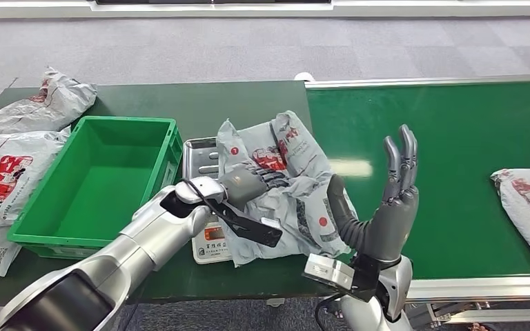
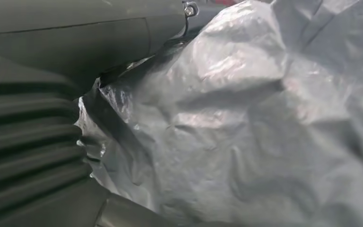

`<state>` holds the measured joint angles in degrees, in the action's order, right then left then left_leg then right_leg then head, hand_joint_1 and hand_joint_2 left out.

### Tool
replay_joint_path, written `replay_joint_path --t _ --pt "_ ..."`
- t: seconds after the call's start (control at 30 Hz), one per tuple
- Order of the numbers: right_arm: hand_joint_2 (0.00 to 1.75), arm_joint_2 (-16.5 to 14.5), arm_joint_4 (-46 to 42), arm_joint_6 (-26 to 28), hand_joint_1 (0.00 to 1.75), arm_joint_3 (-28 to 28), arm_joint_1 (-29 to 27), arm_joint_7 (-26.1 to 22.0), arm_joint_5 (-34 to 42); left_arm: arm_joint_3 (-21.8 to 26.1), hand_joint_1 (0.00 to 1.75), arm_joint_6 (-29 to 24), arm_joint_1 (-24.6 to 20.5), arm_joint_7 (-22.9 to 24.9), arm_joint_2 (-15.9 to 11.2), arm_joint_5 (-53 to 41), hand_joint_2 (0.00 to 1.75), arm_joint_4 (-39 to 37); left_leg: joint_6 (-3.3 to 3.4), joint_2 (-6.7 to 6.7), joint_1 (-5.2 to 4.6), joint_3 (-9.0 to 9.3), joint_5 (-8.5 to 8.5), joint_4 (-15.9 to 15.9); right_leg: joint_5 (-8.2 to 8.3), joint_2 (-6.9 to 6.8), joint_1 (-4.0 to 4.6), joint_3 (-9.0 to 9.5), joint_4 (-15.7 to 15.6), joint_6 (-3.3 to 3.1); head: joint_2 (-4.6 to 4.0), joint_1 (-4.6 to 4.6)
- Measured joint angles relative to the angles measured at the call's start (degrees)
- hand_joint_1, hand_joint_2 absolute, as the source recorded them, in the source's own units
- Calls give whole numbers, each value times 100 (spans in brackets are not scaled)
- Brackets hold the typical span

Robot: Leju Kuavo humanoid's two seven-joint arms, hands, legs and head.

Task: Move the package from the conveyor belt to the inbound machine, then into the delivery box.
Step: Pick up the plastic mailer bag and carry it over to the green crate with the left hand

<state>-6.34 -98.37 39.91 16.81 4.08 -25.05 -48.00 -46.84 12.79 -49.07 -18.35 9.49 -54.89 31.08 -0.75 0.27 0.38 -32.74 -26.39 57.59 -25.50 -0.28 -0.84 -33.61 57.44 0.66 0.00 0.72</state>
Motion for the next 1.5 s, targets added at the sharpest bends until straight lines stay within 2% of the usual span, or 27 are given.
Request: replay_joint_path --t 0.03,0.13,0.17,0.37,0.5,0.77,1.1,1.27,1.5 --pt "175 1 -1 0 0 0 10 37 -7 -84 27 51 -1 -13 67 14 175 -54 0 0 0 0 0 0 0 0 -1 0 0 0 0 0" --pt "175 3 -21 1 0 0 -13 70 -67 -320 158 84 20 -62 225 72 175 -219 1 0 0 0 -1 0 0 0 -2 0 -1 1 0 0" --pt "175 5 -39 1 0 0 -28 70 -103 -385 175 67 29 -75 261 109 175 -267 1 0 0 0 -1 0 0 -1 -2 0 -2 1 0 1" --pt "175 30 -211 2 0 0 -139 159 -280 -530 175 -298 33 -35 341 451 175 -392 0 0 0 0 0 0 0 -1 2 0 -1 0 0 1" --pt "175 64 -278 5 0 -1 -180 202 -282 -533 175 -439 -53 137 276 600 175 -292 -1 2 0 1 2 0 2 0 3 0 0 0 0 0" --pt "175 158 -484 9 0 -63 -336 229 -245 -511 175 -554 -193 393 -158 759 175 407 -3 2 0 0 6 0 4 1 4 -2 3 -1 0 1" --pt "175 221 -617 9 0 -94 -479 142 -190 -370 175 -707 -100 541 -710 865 175 1294 -2 2 0 -5 6 0 4 1 3 -6 4 -1 0 0" --pt "175 284 -665 9 0 -174 -641 106 -187 81 175 -1220 81 836 -1204 724 175 2303 -3 4 1 -8 6 -1 4 7 6 -11 5 -1 0 1" --pt "175 302 -715 9 0 -440 -982 -153 -174 1468 175 -1720 233 1160 -2135 179 175 3582 -6 12 5 -12 7 -4 1 15 10 -22 11 -5 0 1"
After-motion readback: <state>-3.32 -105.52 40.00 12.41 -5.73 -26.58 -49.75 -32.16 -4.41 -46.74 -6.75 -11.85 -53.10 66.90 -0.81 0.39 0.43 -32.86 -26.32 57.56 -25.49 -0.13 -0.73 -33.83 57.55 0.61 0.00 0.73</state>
